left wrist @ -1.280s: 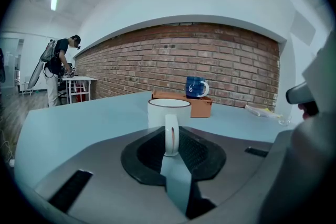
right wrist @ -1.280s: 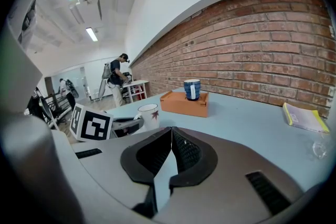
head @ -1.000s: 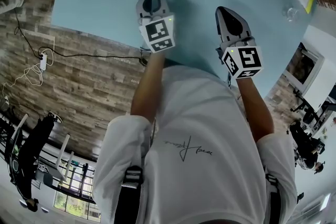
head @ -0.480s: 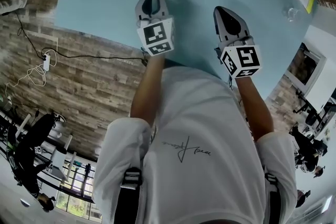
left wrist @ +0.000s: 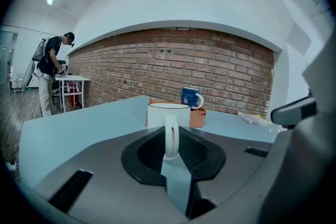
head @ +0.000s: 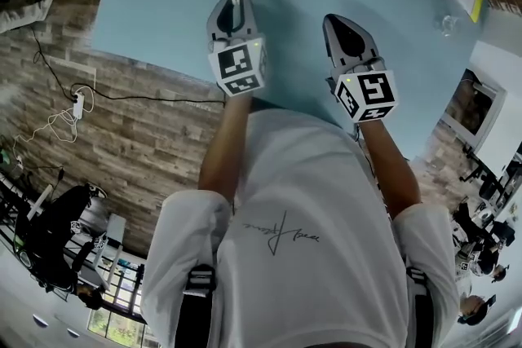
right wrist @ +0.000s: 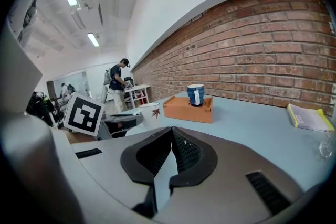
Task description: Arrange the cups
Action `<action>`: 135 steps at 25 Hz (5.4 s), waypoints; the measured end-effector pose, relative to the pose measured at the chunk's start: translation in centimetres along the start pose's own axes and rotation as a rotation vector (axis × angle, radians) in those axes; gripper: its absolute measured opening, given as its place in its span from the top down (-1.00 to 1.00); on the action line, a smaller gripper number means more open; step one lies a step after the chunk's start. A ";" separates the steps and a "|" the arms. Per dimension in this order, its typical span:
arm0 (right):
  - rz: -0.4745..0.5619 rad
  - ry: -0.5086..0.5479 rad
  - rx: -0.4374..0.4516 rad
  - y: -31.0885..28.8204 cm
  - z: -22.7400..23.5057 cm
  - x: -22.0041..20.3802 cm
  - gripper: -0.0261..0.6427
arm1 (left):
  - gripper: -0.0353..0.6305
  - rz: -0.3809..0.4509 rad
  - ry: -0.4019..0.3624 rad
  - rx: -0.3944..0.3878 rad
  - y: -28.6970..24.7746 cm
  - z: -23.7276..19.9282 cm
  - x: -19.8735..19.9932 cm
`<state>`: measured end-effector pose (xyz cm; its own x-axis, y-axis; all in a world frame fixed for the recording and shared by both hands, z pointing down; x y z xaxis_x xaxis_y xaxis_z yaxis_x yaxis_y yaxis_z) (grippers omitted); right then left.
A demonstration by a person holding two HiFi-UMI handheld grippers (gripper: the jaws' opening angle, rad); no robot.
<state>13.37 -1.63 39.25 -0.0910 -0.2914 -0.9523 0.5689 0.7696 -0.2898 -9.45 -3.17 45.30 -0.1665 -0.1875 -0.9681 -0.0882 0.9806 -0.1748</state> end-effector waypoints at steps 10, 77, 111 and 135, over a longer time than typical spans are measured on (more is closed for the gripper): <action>0.045 -0.021 -0.009 0.0 -0.4 0.8 0.86 | 0.72 0.024 0.003 -0.015 -0.9 -0.3 3.1; -0.055 -0.122 -0.036 -5.7 -0.2 -1.1 0.86 | 0.72 0.123 -0.072 -0.079 -15.6 -1.7 5.4; -0.025 -0.103 -0.023 -5.0 -0.9 -0.4 0.86 | 0.56 0.083 -0.070 -0.059 -12.3 -2.2 4.3; 0.117 -0.067 -0.011 -1.3 -2.7 3.0 0.86 | 0.80 0.043 0.020 -0.117 -2.3 -0.1 6.3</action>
<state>10.15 -1.98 36.47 0.0304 -0.2359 -0.9713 0.5638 0.8064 -0.1782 -10.42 -6.60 39.66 -0.1922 -0.1480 -0.9701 -0.1943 0.9747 -0.1103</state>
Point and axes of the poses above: the fingertips, and each gripper's own axes: y backward along the fingers, z to its right, x out of its top, the point moved 9 cm from there along y, backward along the fingers, and after that the axes turned 9 degrees about z, right-handed, at the moved point
